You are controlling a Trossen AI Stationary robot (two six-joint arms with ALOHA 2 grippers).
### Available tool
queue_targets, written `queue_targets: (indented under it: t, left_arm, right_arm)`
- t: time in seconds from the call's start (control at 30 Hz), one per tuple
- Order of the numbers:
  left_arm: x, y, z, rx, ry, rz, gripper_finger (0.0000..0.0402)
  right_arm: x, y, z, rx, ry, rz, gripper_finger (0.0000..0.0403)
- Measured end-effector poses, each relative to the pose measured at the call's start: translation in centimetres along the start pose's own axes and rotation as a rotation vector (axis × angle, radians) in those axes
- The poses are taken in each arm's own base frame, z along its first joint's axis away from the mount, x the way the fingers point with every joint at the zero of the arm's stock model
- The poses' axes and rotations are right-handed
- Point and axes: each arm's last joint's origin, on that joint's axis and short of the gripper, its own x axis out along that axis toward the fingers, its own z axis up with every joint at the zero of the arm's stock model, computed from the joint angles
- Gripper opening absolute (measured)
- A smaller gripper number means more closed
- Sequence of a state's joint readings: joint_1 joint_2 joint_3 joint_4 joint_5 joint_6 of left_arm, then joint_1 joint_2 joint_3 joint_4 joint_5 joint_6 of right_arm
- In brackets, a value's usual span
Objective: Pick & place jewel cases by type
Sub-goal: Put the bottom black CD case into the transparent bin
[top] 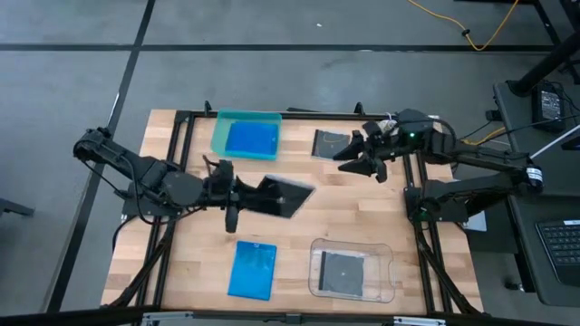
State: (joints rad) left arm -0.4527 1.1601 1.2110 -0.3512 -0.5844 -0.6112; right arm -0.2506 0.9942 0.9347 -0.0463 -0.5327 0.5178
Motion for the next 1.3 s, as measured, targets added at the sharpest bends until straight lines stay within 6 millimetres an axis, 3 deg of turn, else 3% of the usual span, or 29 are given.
queue_targets:
  t: [0.3,0.8,1.3]
  left_arm:
    - [2.1,2.1,-0.9,0.011,0.224,0.002,0.0022]
    - [7.5,3.4,-1.2,-0.003,0.264,-0.076,0.0022]
    - [8.8,4.0,-1.3,-0.028,0.255,-0.035,0.0022]
  right_arm:
    - [4.1,0.3,0.4,0.095,0.24,0.008,0.0232]
    - [10.7,-0.9,1.2,0.022,0.57,0.023,0.0232]
    - [11.0,-0.7,0.8,0.012,0.622,0.15,0.0192]
